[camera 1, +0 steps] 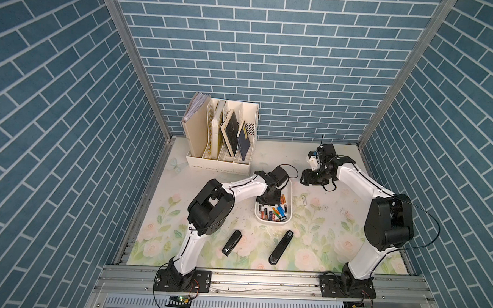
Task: Take the batteries out of the storage box
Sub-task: Pick up the battery from the storage box, then place the battery at the center of the board.
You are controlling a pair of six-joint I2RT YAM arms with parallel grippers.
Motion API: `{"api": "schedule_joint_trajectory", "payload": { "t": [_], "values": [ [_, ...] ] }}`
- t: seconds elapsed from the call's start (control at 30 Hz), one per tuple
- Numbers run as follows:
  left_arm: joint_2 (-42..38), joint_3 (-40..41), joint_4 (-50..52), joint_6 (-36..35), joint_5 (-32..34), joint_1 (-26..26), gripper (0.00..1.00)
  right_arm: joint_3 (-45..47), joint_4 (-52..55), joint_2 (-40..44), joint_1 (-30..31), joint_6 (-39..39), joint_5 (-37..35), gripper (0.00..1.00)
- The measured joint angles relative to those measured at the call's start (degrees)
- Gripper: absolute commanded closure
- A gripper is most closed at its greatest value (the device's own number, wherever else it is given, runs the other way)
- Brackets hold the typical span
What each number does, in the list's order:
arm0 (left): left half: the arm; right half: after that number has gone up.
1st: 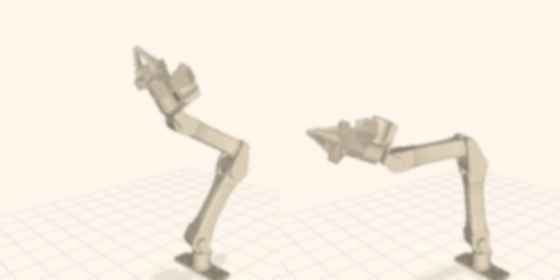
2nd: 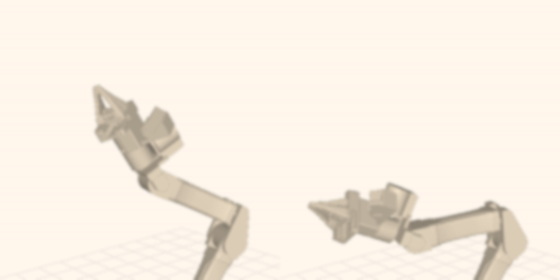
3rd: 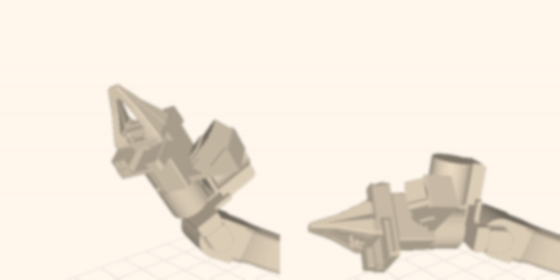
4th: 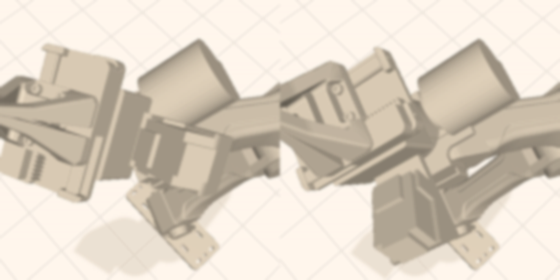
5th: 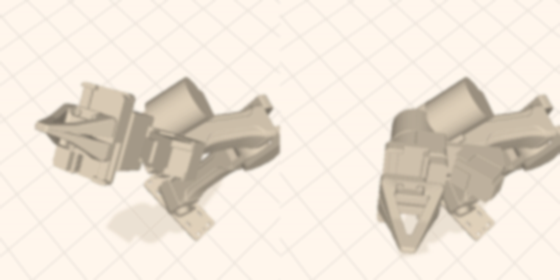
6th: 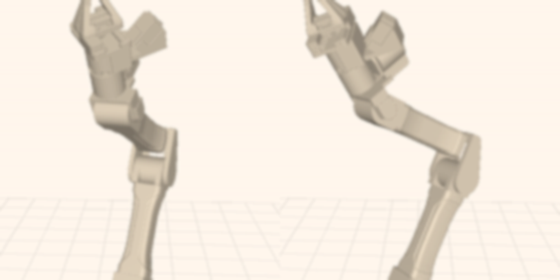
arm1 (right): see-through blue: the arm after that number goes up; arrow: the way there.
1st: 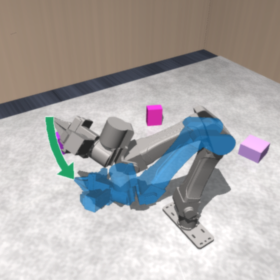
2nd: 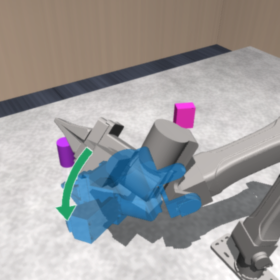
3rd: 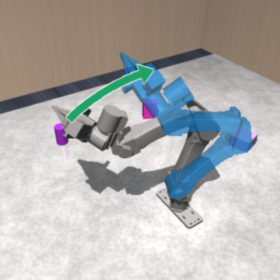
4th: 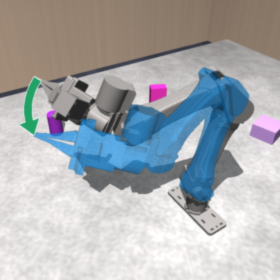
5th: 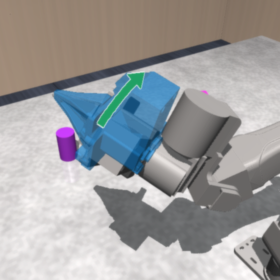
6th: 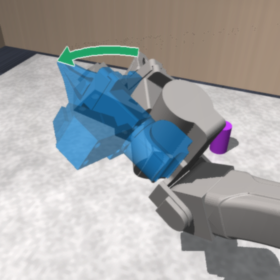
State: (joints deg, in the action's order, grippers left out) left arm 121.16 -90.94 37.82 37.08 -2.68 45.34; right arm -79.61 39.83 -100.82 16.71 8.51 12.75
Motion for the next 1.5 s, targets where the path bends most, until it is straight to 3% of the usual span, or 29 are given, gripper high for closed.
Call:
{"api": "schedule_joint_trajectory", "payload": {
  "t": [0.6,0.93,1.17,1.5],
  "values": [
    [-13.7,0.7,0.2,-1.3,-2.3,-6.5,0.81,-4.5,0.8,-0.4,1.6,0.1,1.0,0.4],
    [-20.9,11.3,-0.6,-3.6,-2.6,-13.4,0.81,-7.2,2.2,-1.5,5.5,0.5,0.8,0.4],
    [-20.6,19.2,-3.3,-4.9,-3.7,-14.1,0.81,-7.9,3.1,-2.1,8.6,1.7,0.1,0.4],
    [-13.6,20.4,-7.8,-7.5,-5.2,-14.3,0.81,-7.9,3.8,-2.2,10.7,3.3,-0.7,0.4]
  ]
}}
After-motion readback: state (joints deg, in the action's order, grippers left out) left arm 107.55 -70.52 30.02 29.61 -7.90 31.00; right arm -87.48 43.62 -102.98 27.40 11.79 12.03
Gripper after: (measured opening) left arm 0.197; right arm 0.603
